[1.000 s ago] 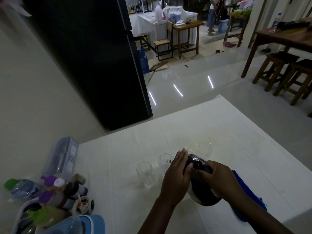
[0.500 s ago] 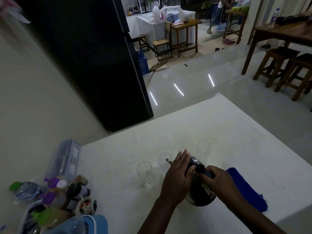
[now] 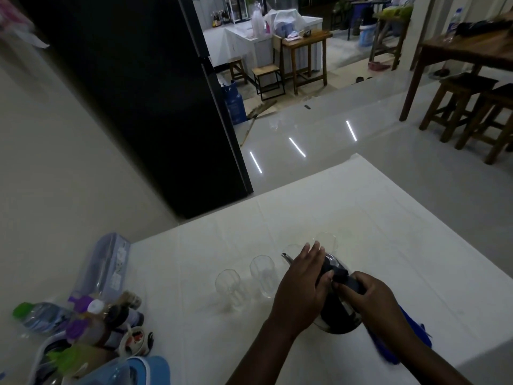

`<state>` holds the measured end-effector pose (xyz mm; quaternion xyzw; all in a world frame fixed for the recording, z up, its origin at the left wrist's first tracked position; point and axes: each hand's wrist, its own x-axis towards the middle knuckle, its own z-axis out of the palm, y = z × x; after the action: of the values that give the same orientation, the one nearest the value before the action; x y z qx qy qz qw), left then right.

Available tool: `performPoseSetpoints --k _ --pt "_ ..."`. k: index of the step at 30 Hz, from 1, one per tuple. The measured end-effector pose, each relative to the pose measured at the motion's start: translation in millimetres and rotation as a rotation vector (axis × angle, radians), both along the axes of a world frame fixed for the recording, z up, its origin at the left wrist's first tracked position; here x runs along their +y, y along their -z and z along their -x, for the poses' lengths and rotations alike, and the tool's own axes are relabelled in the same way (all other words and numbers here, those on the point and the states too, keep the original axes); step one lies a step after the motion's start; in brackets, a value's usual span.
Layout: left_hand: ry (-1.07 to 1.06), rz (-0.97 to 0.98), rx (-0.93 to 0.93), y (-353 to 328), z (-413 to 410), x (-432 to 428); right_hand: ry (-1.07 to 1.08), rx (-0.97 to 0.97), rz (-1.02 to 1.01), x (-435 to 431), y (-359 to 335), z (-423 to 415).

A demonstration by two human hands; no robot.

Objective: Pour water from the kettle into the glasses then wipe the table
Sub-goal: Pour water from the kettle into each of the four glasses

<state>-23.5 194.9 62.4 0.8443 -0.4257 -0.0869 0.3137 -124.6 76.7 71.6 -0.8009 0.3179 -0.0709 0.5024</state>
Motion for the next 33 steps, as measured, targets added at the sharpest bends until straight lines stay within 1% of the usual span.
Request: performPoseSetpoints --k 8,13,22,33 --pt "-0.028 0.009 0.035 2 6 -30 -0.019 0.003 0.096 -33 -3 0" --pt "-0.058 0.008 0.064 6 9 -41 -0.059 0.026 0.111 -46 -7 -3" --pt "-0.109 0.044 0.11 12 10 -47 -0.12 0.052 0.161 -57 -12 -10" --pt "-0.114 0.067 0.131 14 8 -45 -0.127 0.075 0.209 -55 -16 -12"
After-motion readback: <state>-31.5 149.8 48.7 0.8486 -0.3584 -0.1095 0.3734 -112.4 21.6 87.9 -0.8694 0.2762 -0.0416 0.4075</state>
